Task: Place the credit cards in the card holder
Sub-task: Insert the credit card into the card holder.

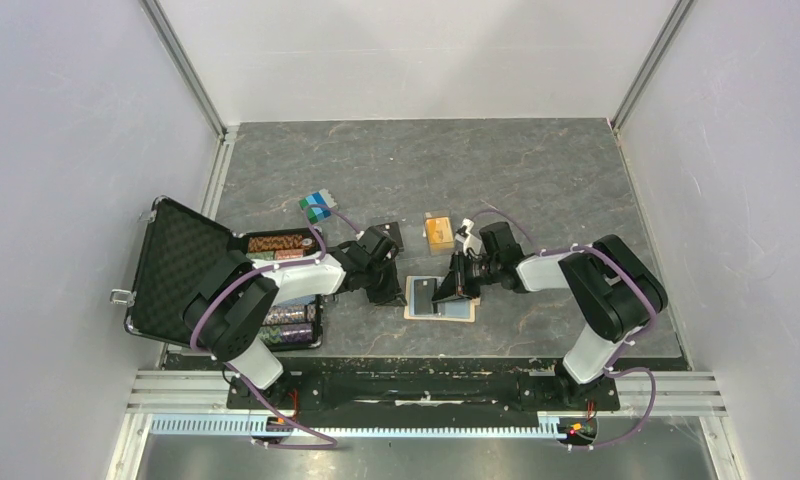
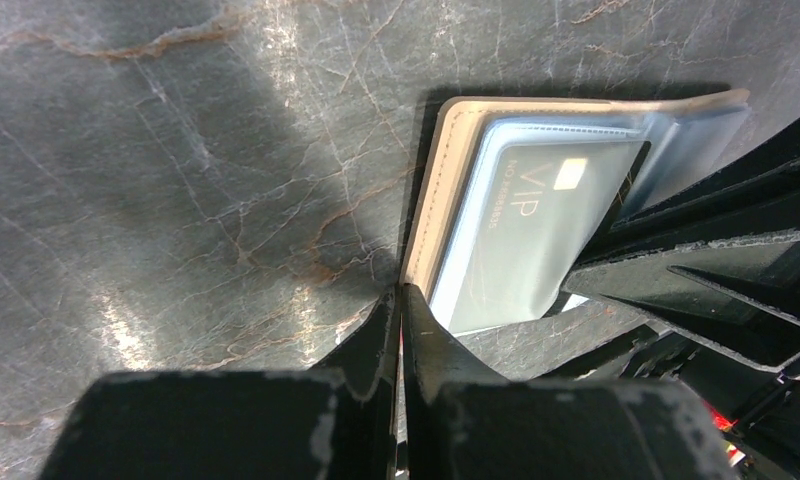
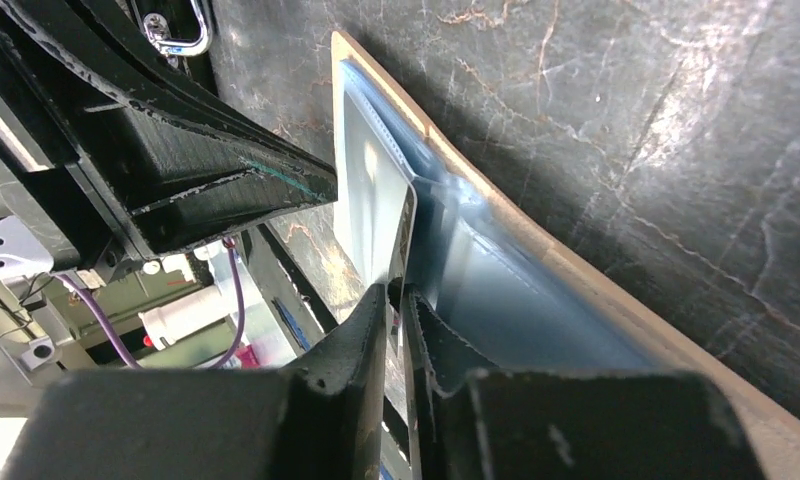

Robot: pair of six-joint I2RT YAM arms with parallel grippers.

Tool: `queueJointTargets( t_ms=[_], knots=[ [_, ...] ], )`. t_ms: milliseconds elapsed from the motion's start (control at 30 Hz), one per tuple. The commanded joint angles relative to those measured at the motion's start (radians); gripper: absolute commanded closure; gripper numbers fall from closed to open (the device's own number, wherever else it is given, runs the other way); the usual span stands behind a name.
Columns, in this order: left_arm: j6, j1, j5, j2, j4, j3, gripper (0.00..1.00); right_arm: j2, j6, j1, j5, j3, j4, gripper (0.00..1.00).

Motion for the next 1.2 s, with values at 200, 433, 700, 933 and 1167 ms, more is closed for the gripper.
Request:
queueJointTargets(
  t_ms=[200,433,700,933,1167],
  knots=[
    [-0.008,-0.016,-0.038,-0.026,-0.061,0.015,0.95,0.002,0.046,0.028,-0.023,0.057,-0.028,0.72],
    [-0.005,-0.010,-0.076,-0.083,-0.106,0.020,0.69,-0.051,-0.103,0.030,0.059,0.144,-0.302,0.46],
    [-0.023,0.017,-0.006,-0.114,-0.031,0.014,0.41,-0.155,-0.183,0.031,0.089,0.183,-0.459,0.30],
    [-0.047,0.039,0.087,-0.046,0.114,-0.036,0.32,-0.179,-0.306,0.014,0.178,0.261,-0.606,0.30],
    [-0.052,0.038,0.159,0.048,0.219,-0.051,0.33,-0.127,-0.442,-0.026,0.306,0.209,-0.658,0.38]
  ],
)
